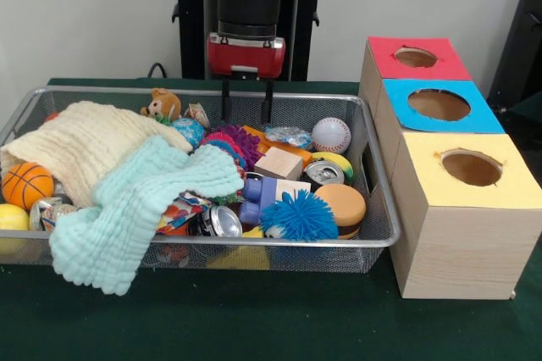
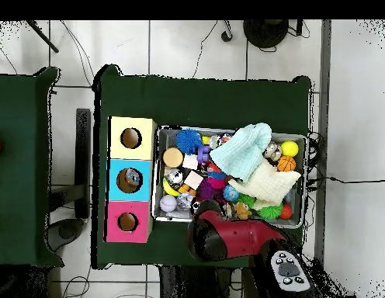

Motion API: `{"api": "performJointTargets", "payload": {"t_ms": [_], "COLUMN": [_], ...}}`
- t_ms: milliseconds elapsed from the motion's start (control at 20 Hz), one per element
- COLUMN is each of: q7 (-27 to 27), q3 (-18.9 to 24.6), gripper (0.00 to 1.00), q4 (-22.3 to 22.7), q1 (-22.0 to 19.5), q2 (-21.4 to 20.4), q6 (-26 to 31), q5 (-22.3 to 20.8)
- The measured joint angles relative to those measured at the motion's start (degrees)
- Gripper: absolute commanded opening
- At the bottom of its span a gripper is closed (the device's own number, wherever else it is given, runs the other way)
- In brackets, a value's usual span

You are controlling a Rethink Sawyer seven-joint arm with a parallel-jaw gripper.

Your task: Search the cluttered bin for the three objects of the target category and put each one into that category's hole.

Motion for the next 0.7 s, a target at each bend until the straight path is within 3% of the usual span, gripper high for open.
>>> {"api": "performJointTargets", "payload": {"t_ms": [700], "q7": [0.0], "q3": [-0.1], "gripper": [1.00], "q4": [0.5], "q1": [2.9], "q2": [0.8], "q6": [-1.3], "q5": [4.4]}}
